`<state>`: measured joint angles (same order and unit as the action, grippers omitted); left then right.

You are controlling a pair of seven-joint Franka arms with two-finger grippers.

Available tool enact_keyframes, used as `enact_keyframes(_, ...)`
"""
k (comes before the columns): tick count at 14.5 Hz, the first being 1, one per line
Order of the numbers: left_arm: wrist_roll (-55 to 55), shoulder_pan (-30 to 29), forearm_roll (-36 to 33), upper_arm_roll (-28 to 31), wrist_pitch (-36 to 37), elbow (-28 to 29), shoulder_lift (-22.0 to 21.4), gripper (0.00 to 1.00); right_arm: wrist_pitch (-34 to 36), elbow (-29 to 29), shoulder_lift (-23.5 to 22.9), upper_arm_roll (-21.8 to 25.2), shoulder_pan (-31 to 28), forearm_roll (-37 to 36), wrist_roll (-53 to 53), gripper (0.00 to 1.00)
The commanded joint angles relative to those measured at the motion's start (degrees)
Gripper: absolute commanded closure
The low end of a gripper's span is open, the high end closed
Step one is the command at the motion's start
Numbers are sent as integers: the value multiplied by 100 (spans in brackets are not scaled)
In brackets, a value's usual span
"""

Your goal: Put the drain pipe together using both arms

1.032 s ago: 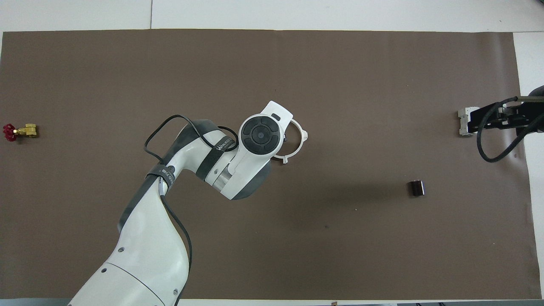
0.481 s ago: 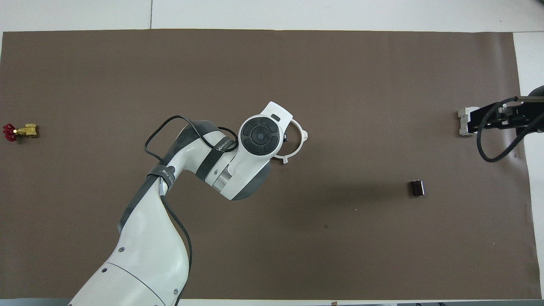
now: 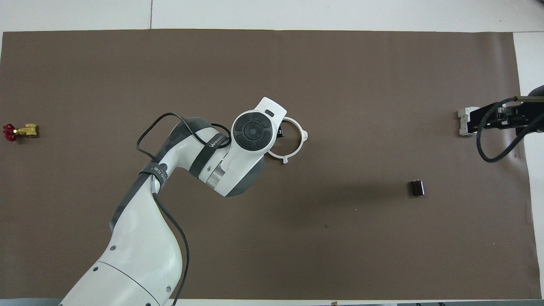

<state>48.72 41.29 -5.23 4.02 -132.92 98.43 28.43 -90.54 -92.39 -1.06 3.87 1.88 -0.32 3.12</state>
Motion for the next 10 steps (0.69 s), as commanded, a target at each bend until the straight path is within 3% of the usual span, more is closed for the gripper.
enact_keyframes(1, -719, -453, 49, 2, 20, 867, -923, 0, -104, -60, 71, -80, -39, 23, -153, 0)
enact_keyframes(5, -1810, -1183, 49, -7, 116, 1907, -2112, 0, -78, -60, 71, -80, -48, 32, -153, 0)
enact_keyframes(10, -3296, -2175, 49, -7, 706, 1873, -2561, 0, -78, -25, 80, -80, -48, 23, -145, 0)
